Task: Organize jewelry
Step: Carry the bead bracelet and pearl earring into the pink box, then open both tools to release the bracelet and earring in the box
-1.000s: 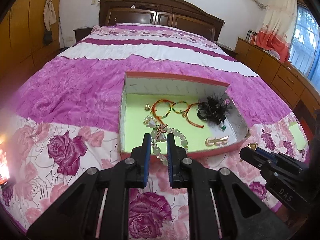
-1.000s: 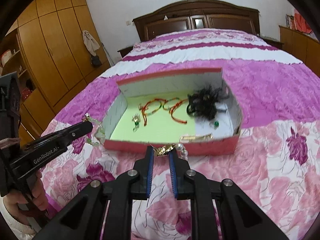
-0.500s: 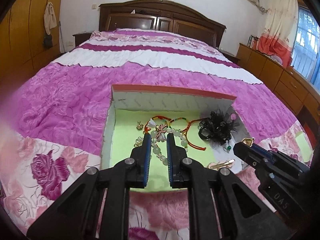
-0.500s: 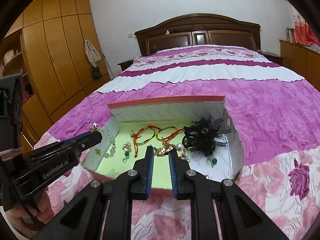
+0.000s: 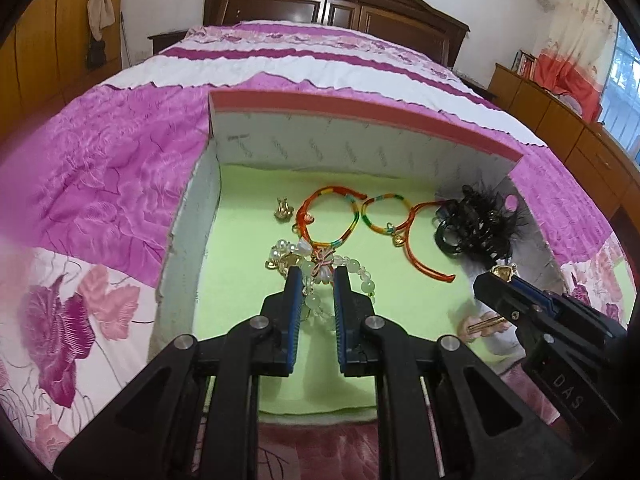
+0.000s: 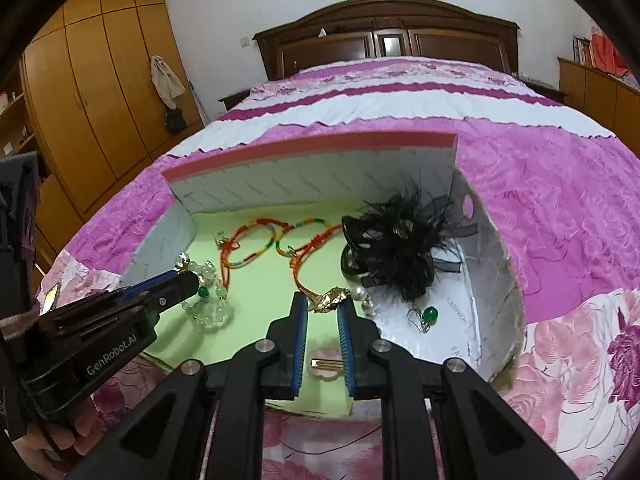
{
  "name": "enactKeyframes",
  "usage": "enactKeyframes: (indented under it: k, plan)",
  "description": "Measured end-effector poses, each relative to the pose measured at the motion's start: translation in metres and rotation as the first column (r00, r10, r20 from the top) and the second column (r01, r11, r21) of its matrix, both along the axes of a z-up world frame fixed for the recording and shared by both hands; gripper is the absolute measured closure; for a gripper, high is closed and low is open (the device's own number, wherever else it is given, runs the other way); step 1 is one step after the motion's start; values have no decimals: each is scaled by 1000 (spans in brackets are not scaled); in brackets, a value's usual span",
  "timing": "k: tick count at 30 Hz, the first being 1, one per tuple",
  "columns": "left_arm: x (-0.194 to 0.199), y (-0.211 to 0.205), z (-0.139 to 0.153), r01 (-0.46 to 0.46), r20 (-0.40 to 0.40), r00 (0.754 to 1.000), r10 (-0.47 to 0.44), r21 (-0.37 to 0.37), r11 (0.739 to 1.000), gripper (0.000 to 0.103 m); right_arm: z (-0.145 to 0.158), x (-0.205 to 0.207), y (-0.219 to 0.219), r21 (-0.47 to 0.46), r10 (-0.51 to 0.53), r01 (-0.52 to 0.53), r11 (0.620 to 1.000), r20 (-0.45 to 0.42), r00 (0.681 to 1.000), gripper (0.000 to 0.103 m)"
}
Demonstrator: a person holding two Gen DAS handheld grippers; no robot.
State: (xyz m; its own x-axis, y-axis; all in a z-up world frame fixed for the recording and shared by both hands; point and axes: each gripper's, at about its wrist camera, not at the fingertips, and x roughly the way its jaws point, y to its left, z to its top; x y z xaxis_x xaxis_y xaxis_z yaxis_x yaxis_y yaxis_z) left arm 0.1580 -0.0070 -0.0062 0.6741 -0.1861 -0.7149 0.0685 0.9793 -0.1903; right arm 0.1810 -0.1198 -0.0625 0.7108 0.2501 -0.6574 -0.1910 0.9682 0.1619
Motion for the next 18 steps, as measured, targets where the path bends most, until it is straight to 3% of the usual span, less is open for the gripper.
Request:
enactKeyframes:
  k: [8, 18]
  plan:
    - [3, -1, -3, -1, -24, 1000, 1, -1, 1000, 92, -1, 2, -1, 16, 14, -15, 1000, 2, 1000, 85]
    - [-11, 3, 17, -4, 11, 1000, 4, -2, 1000, 72, 15, -12, -2, 55, 29, -30, 998, 24, 999, 73]
